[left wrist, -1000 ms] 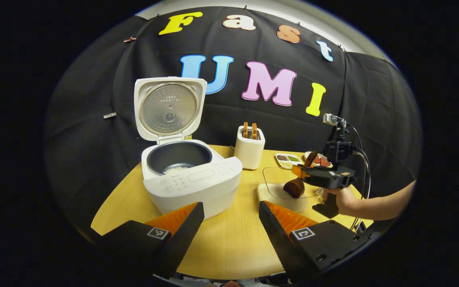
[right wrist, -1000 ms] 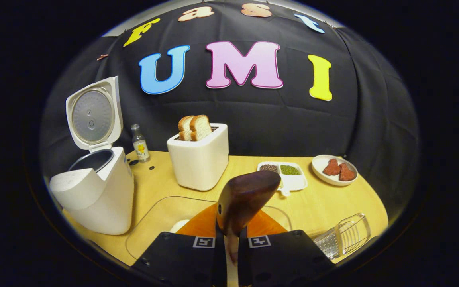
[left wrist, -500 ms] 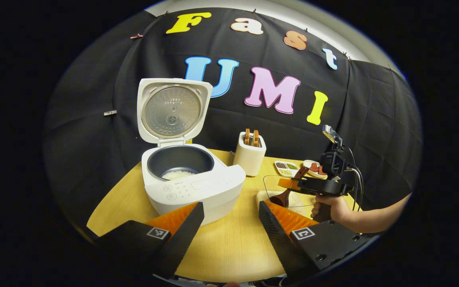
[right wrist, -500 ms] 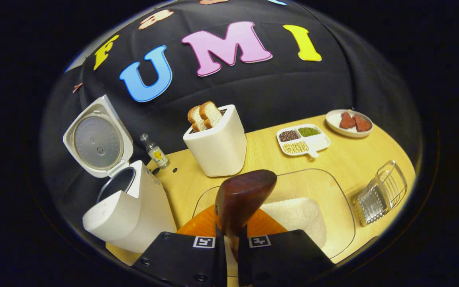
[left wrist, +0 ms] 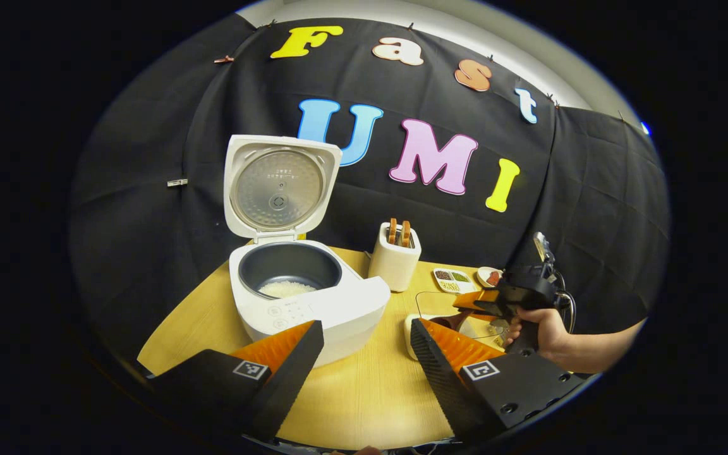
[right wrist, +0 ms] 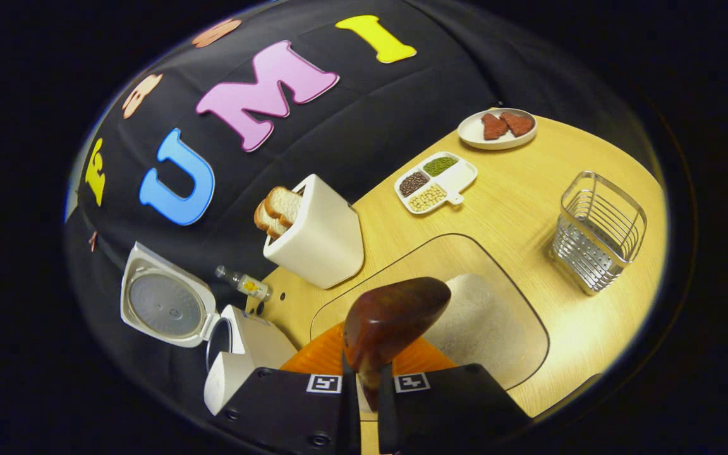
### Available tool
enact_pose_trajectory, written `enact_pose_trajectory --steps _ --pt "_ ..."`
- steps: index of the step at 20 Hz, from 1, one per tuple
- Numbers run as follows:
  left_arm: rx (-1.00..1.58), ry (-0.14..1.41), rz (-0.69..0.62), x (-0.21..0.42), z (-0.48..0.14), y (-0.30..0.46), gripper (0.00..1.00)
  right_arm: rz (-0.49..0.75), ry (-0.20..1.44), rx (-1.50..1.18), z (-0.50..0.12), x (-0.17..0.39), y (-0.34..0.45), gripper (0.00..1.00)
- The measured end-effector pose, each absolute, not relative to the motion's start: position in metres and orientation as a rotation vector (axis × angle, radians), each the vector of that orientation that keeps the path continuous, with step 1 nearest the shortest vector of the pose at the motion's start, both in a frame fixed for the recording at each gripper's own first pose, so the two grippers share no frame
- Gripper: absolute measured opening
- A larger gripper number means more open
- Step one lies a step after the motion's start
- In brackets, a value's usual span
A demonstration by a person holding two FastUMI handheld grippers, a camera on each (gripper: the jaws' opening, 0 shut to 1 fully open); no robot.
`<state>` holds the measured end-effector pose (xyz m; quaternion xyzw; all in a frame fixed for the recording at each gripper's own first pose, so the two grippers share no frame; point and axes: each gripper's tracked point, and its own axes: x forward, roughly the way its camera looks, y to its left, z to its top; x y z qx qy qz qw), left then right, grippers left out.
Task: Close the left gripper, press the button to open the rice cooker; take a wooden spoon from the chopstick holder with the right hand, scoop a spoonful of rice and pour it into the rice cooker, then put the wooden spoon back into the chopstick holder.
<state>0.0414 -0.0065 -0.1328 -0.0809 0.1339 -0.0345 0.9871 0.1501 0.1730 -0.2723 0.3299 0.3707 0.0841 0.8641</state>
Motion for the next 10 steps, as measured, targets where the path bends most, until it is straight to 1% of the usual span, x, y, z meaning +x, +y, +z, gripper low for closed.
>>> enact_pose_trajectory --steps 7,10 --pt "-0.182 0.236 -0.044 0.033 -0.118 0.006 0.96 0.07 0.758 0.869 -0.242 0.16 0.136 0.15" --pt "-0.178 0.231 -0.043 0.028 -0.117 0.007 0.96 0.064 0.738 0.932 -0.223 0.165 0.136 0.15"
